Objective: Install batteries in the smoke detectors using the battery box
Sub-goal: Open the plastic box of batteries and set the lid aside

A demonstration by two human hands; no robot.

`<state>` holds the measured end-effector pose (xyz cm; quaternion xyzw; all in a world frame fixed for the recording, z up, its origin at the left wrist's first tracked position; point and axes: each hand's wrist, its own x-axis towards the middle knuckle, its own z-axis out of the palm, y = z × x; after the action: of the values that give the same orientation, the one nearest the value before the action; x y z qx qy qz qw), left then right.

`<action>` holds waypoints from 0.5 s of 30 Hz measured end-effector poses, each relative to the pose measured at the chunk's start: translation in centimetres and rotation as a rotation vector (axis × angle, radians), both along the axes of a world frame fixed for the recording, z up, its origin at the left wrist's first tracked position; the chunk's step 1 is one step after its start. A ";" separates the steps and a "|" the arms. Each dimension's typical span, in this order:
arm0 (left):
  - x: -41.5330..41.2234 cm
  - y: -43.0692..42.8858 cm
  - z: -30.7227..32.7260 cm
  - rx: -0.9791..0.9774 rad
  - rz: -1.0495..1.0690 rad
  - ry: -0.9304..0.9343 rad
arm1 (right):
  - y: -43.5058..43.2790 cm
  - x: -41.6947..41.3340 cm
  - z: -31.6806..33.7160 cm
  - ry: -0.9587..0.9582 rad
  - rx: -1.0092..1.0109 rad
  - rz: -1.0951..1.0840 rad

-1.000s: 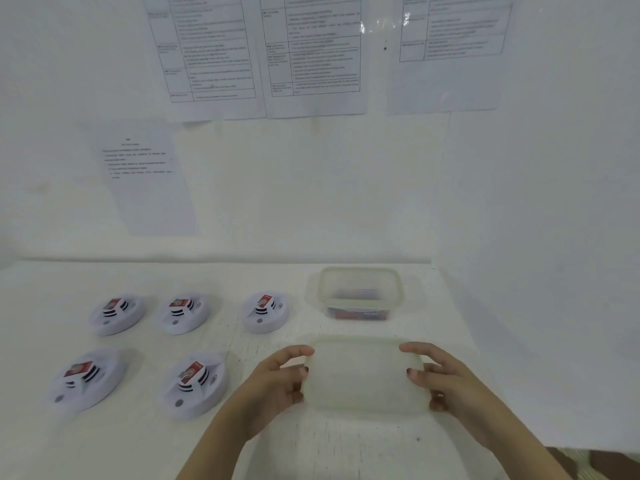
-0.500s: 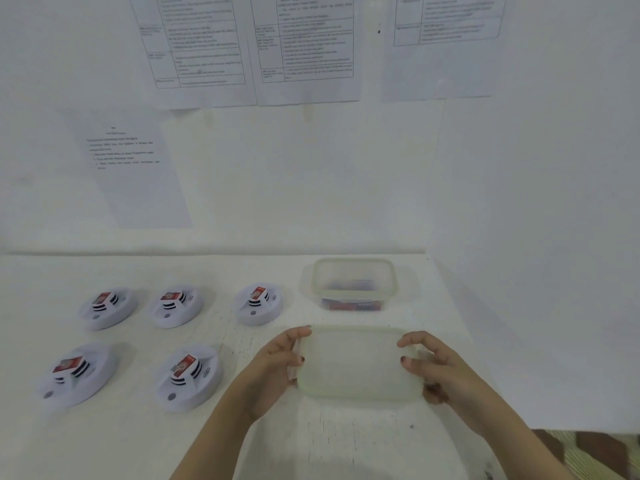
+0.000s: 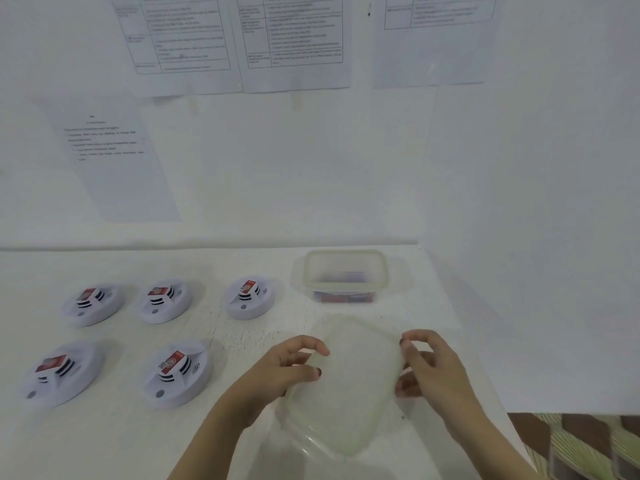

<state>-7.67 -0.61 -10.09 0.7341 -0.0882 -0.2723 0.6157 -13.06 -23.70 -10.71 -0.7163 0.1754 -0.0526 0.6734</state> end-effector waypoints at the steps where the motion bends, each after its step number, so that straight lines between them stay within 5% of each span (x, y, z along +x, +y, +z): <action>1: -0.1 0.0 0.0 0.004 -0.003 0.001 | 0.1 -0.1 0.2 -0.005 -0.008 0.015; 6: -1.1 0.0 -0.1 -0.025 0.025 -0.014 | 0.1 -0.9 0.9 0.041 -0.007 0.297; 15: -1.2 0.2 -0.5 -0.203 0.062 0.188 | 0.3 -0.1 0.5 0.089 0.402 0.298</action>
<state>-8.82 -0.45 -10.60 0.6416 -0.0347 -0.3105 0.7005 -13.12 -23.40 -10.22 -0.5874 0.1042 0.1146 0.7943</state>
